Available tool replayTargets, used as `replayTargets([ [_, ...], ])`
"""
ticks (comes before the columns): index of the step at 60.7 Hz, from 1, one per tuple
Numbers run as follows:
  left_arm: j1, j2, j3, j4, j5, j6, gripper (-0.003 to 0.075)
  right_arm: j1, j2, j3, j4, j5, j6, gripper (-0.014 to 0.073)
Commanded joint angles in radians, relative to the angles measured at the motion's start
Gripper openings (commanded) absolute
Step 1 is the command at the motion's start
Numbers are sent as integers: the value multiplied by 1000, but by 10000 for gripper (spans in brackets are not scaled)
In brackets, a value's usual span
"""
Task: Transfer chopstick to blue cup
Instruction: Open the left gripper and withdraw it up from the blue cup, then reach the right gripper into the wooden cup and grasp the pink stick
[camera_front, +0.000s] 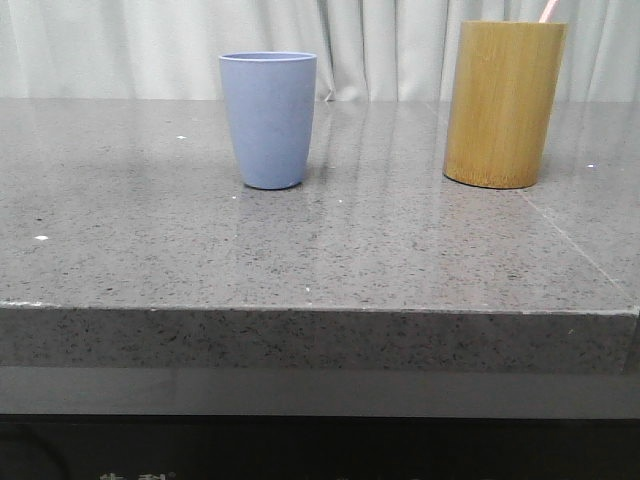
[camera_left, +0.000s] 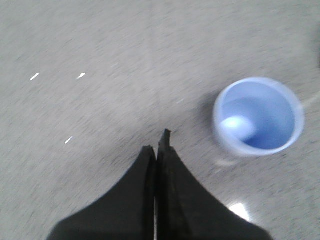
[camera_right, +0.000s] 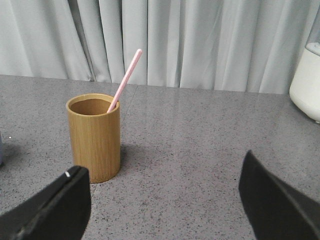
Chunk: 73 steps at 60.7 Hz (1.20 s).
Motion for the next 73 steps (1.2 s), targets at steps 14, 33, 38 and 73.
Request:
replayTargets([
  [14,209,-362,383,-49,-193,-12,-19,-5,19,-25,-2,-81,-6,613],
  [33,244,-795,936,-64,-560,-12,-19,-5,19,-25,-2,-81,-6,613],
  [38,244,-929,1080,-64,-643,-12,-19,-5,19,-25,-2,-81,-6,613],
  [73,244,-1519,1474,-64,-884,-12,-19,-5,264,-71,268,-229,-6,613],
])
